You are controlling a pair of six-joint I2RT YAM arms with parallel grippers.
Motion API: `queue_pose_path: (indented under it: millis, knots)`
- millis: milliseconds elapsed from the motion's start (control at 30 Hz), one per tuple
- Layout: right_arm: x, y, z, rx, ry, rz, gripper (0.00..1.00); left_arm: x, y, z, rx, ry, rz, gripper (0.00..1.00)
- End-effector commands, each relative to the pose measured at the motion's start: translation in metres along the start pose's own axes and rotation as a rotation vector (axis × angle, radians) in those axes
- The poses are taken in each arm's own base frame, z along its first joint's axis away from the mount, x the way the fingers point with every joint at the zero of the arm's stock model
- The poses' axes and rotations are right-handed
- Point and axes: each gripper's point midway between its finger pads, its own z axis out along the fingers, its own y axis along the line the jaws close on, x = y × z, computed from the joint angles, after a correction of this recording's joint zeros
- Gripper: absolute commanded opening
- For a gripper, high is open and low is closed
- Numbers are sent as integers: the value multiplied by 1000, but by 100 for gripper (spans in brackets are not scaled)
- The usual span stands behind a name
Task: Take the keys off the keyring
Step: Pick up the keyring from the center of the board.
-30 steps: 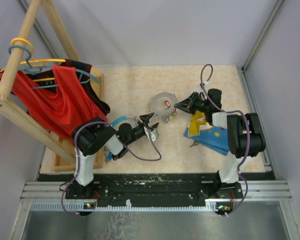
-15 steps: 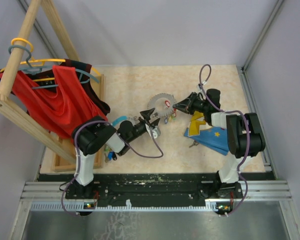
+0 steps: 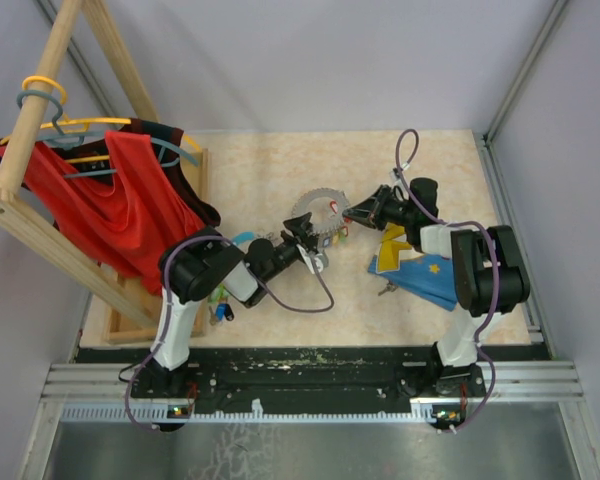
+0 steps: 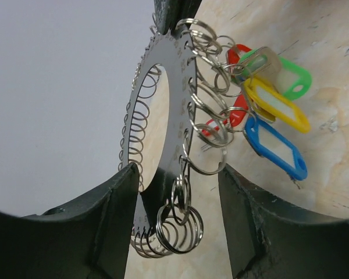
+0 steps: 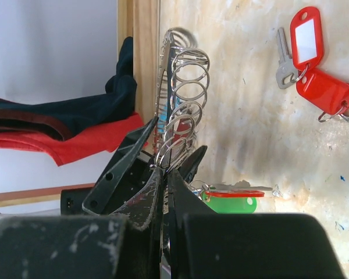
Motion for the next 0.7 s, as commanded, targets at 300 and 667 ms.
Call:
queue_pose_path:
  millis: [300,667]
  knots:
    - [-4,27,0,-82,-13,-81,0,-31,71,2,-308,-75,131,37]
    - [-5,39,-3,-117,-6,-115,14,-37,75,-1,-316,-80,118,4]
